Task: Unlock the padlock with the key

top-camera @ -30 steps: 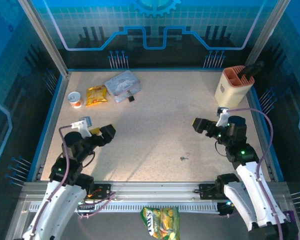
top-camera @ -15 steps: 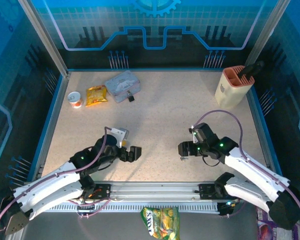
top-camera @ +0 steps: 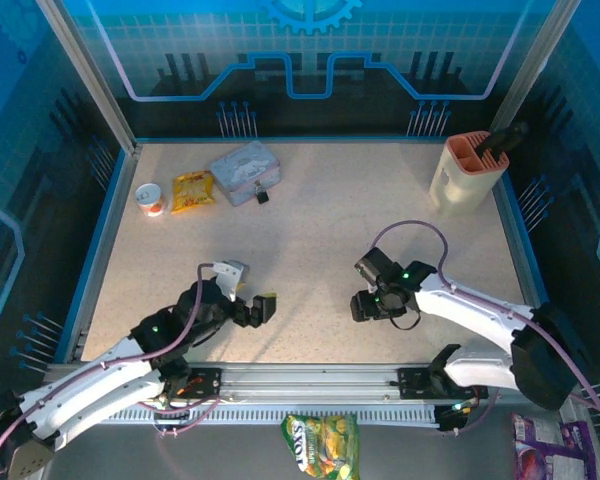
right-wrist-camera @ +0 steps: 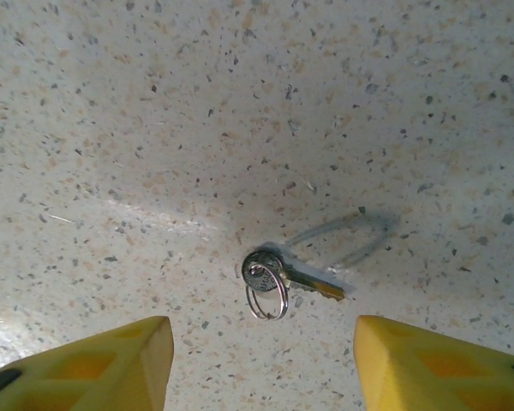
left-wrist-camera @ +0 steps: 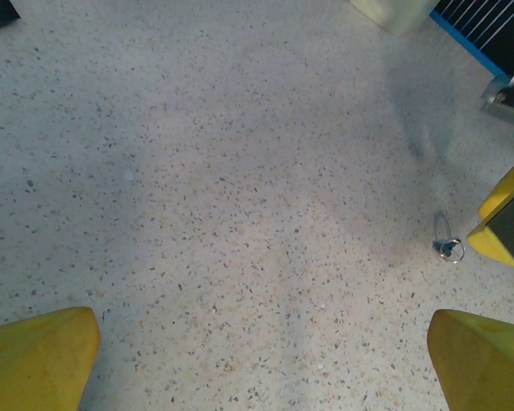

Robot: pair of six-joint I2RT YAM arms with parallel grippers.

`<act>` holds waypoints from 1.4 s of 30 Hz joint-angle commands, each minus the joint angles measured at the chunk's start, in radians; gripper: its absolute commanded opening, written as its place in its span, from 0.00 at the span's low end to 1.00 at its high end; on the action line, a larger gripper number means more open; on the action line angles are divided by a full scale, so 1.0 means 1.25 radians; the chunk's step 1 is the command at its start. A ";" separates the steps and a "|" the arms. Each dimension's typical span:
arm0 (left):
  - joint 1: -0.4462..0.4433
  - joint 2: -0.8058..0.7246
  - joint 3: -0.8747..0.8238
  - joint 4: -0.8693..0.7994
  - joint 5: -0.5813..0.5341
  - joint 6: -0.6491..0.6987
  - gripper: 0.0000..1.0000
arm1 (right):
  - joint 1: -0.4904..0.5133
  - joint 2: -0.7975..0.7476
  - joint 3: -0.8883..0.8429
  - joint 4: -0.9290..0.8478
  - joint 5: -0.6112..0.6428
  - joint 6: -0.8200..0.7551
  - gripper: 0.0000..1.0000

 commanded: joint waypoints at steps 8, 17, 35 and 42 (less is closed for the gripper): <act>-0.005 0.022 -0.009 0.035 -0.018 0.012 0.99 | 0.019 0.113 0.055 -0.006 -0.010 0.006 0.43; -0.005 0.013 -0.009 0.027 -0.031 0.014 0.99 | 0.029 0.174 0.081 -0.021 0.006 0.003 0.33; -0.005 0.008 -0.009 0.028 -0.027 0.015 0.99 | 0.092 0.246 0.129 -0.076 0.088 0.010 0.33; -0.005 0.008 -0.009 0.027 -0.029 0.015 0.99 | 0.110 0.269 0.129 -0.072 0.093 0.015 0.28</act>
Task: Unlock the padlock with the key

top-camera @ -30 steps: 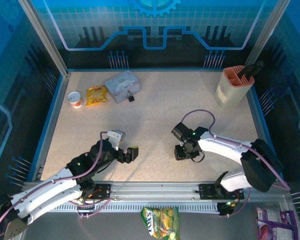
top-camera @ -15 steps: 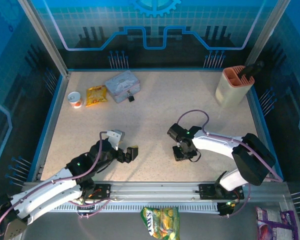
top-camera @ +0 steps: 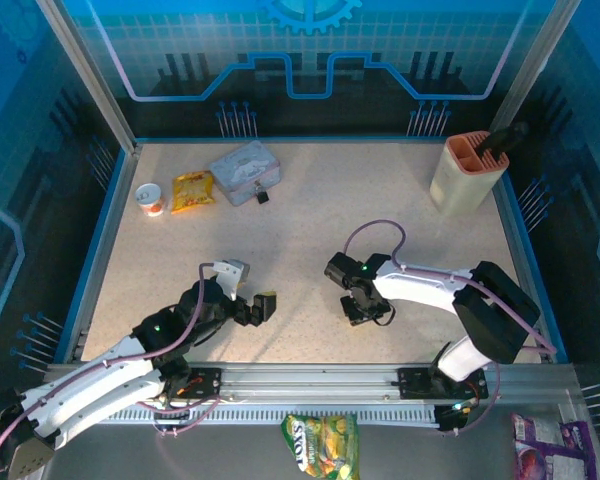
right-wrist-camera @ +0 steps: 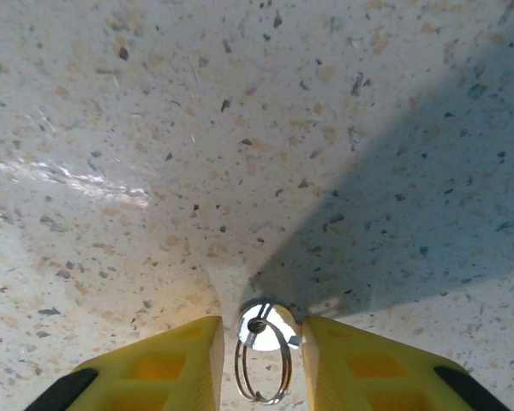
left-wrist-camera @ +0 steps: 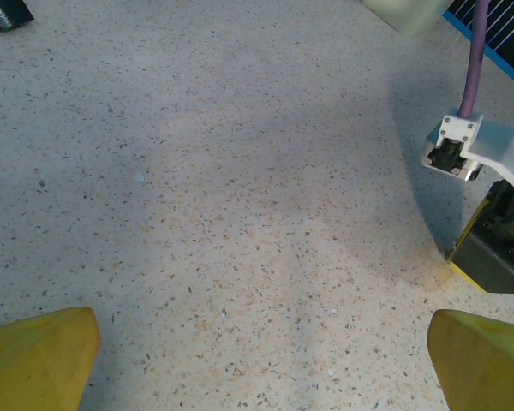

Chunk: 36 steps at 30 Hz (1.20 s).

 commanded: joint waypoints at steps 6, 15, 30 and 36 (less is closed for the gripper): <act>-0.006 -0.009 -0.010 0.014 -0.016 0.015 0.99 | 0.030 0.043 0.024 -0.012 0.017 0.013 0.21; -0.006 -0.010 -0.011 0.016 -0.019 0.015 0.99 | 0.039 -0.005 0.029 -0.006 0.022 0.021 0.02; -0.007 0.066 -0.039 0.178 0.084 0.079 0.99 | -0.046 -0.353 -0.074 0.306 -0.161 0.154 0.00; -0.023 0.138 -0.049 0.404 0.167 0.169 0.99 | -0.058 -0.446 -0.136 0.533 -0.159 0.332 0.00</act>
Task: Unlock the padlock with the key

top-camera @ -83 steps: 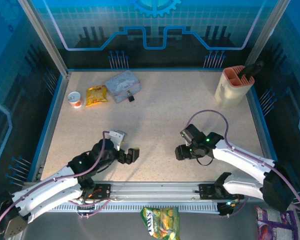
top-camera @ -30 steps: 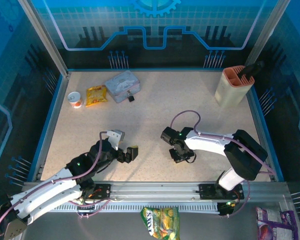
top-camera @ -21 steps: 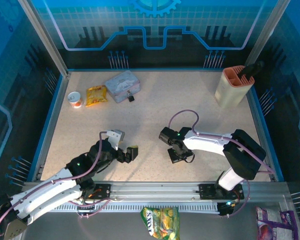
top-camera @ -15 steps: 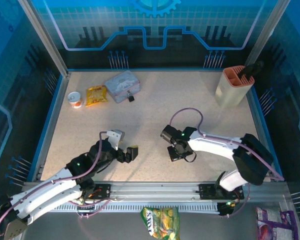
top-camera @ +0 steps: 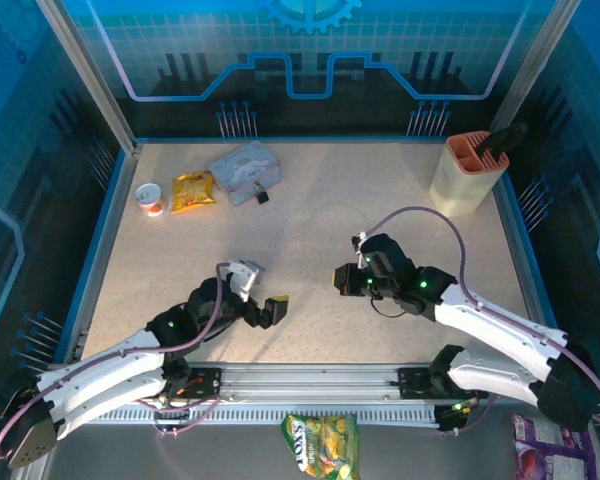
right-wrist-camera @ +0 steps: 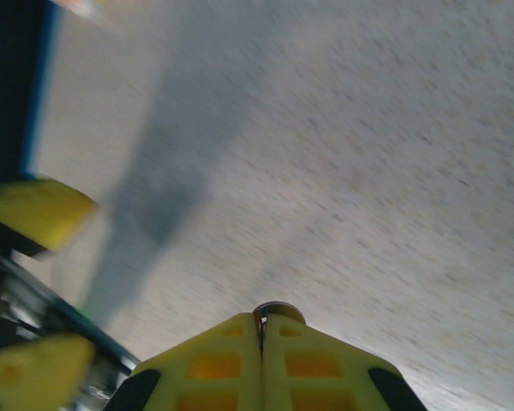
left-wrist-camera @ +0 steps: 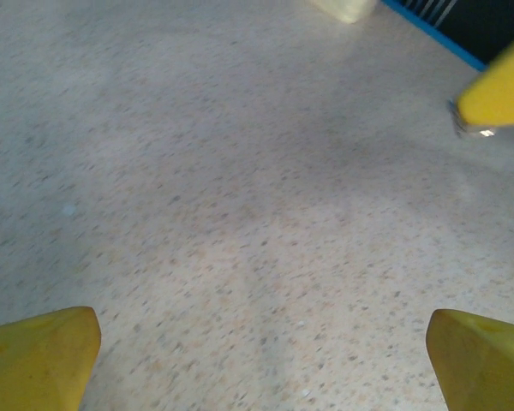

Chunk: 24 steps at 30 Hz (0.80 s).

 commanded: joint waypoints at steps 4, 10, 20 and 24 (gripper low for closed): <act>-0.025 0.076 -0.039 0.392 0.088 0.145 0.99 | -0.011 -0.083 -0.065 0.203 0.021 0.194 0.00; -0.055 0.201 -0.007 0.540 0.122 0.269 0.93 | 0.003 -0.132 -0.110 0.322 0.043 0.277 0.00; -0.058 0.412 0.058 0.760 0.068 0.261 0.68 | 0.069 -0.147 -0.154 0.444 0.102 0.329 0.00; -0.060 0.455 0.062 0.824 0.046 0.233 0.62 | 0.080 -0.164 -0.185 0.493 0.122 0.348 0.00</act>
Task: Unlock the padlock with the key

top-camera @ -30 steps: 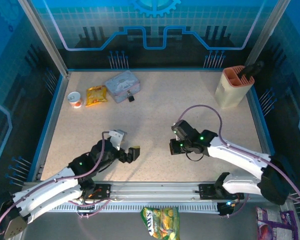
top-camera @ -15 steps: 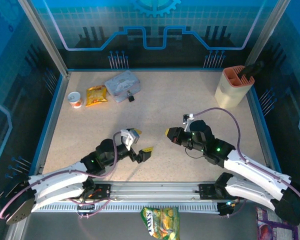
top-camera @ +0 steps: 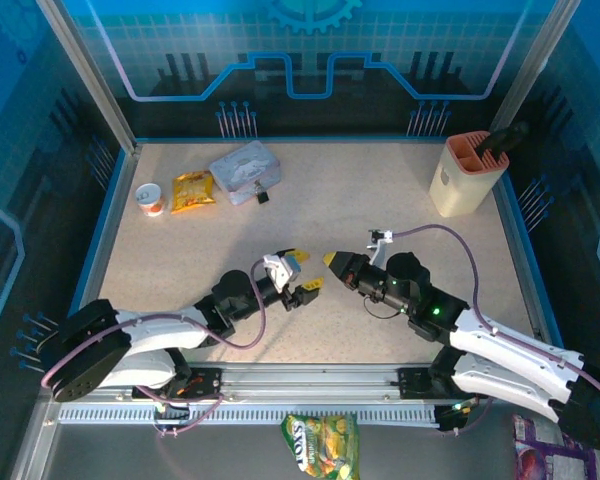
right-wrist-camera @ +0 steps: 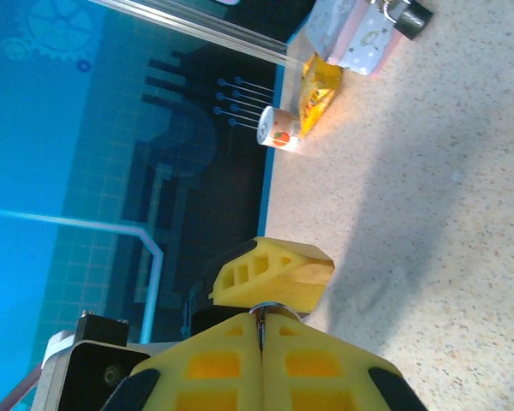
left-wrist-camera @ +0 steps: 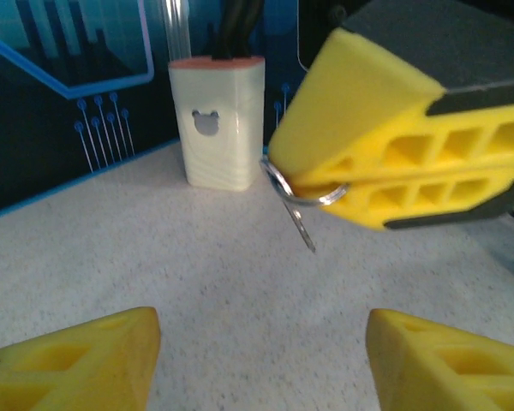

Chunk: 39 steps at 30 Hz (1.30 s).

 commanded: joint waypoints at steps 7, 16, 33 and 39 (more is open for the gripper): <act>-0.009 0.057 0.054 0.102 0.009 -0.038 0.48 | 0.019 -0.032 -0.041 0.112 0.050 0.037 0.00; -0.015 0.093 0.090 0.097 0.068 -0.044 0.42 | 0.022 -0.027 -0.040 0.136 0.048 0.043 0.00; -0.016 0.069 0.098 0.078 0.090 -0.059 0.30 | 0.042 -0.023 -0.043 0.142 0.068 0.050 0.00; -0.016 0.051 0.112 0.043 0.111 -0.063 0.19 | 0.046 -0.026 -0.047 0.146 0.072 0.049 0.00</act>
